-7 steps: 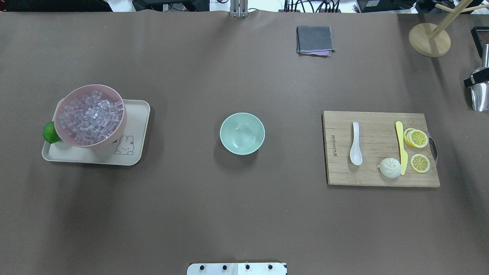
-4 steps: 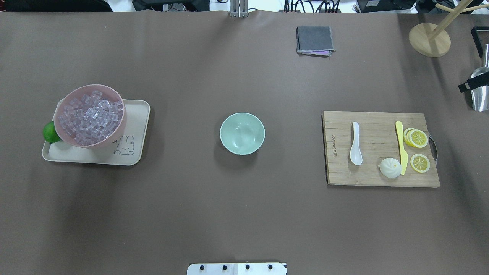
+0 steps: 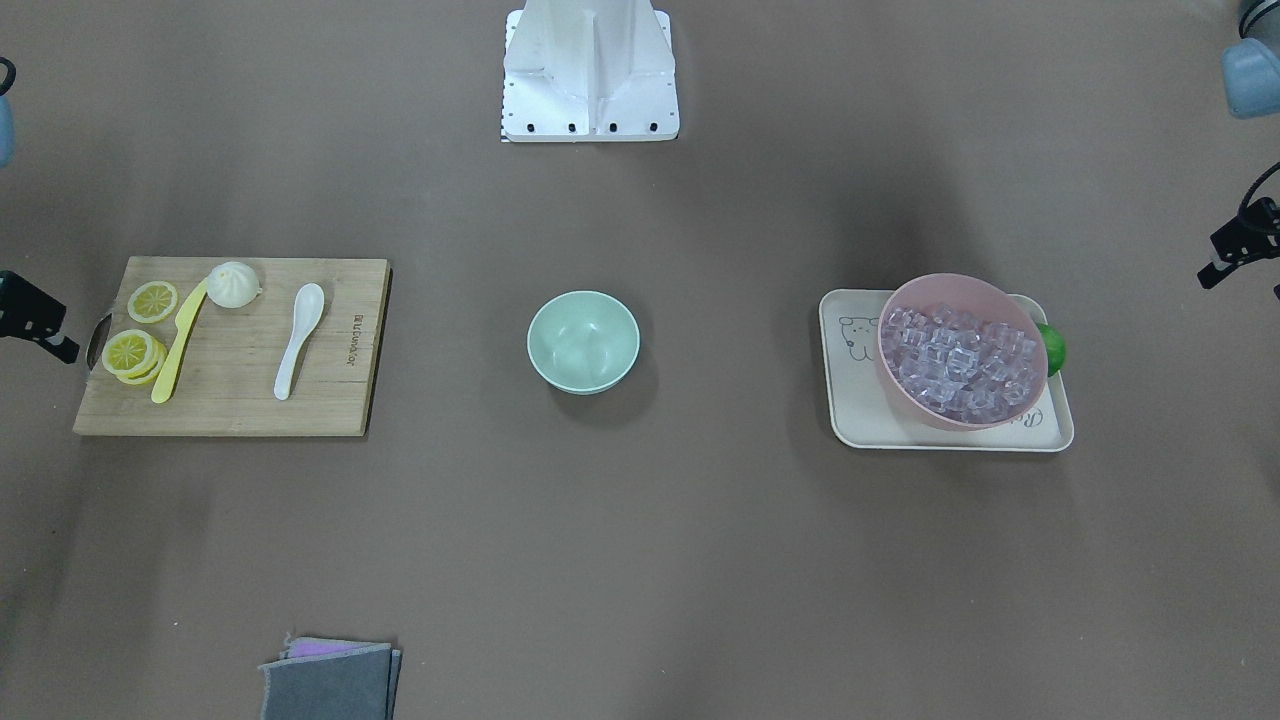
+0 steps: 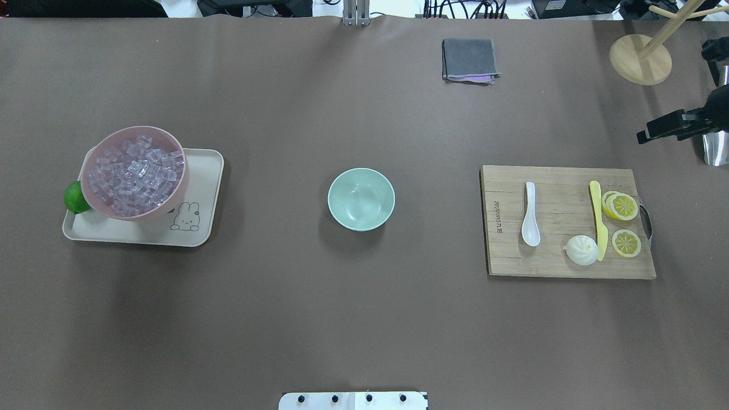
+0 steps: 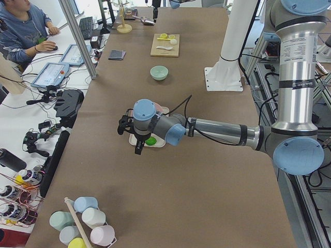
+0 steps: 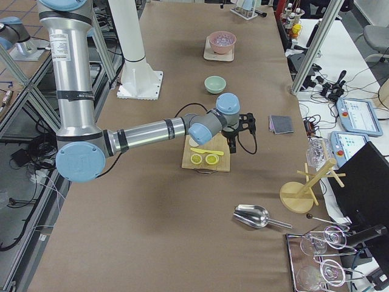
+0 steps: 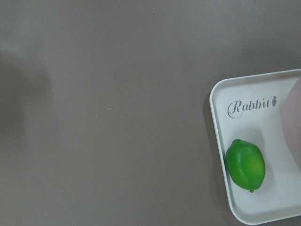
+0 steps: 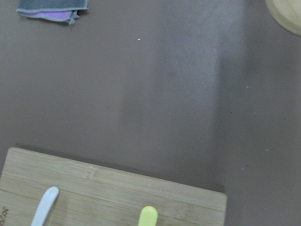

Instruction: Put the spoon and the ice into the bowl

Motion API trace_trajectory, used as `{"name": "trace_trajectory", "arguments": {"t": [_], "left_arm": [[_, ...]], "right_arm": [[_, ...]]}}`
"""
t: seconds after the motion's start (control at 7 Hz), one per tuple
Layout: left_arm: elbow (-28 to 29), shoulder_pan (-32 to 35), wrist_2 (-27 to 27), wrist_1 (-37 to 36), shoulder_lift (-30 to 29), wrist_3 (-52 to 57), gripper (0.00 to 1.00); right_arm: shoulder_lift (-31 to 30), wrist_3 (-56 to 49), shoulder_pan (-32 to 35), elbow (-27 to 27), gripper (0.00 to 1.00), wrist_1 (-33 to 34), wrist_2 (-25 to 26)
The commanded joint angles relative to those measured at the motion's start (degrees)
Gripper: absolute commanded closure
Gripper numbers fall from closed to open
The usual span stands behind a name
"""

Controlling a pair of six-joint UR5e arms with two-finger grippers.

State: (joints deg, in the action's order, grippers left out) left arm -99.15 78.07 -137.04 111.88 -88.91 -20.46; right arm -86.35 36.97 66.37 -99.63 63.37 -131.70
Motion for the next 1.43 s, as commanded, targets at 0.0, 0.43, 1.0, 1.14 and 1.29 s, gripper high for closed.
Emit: {"name": "trace_trajectory", "arguments": {"t": [0.0,0.43,1.0,1.14,1.29], "left_arm": [[0.0,-4.6,1.3,-0.1,-5.8,-5.4,0.05],[-0.3,-9.8,6.4,-4.9,-12.8,-7.8,0.06],[-0.4,-11.0,7.4,-7.2,-14.8,-9.9,0.07],[-0.4,-11.0,7.4,-7.2,-14.9,-9.9,0.07],[-0.5,-11.0,7.4,-7.1,-14.8,-10.0,0.07]], "right_arm": [[1.7,8.8,-6.6,-1.3,0.08,0.0,2.9],[4.2,14.9,-17.0,-1.1,0.15,0.2,10.4],[5.7,20.8,-25.0,2.3,0.24,0.1,15.5],[6.0,20.9,-24.9,2.3,0.4,0.1,15.4],[6.1,21.0,-24.9,2.4,0.64,0.2,15.4]]}}
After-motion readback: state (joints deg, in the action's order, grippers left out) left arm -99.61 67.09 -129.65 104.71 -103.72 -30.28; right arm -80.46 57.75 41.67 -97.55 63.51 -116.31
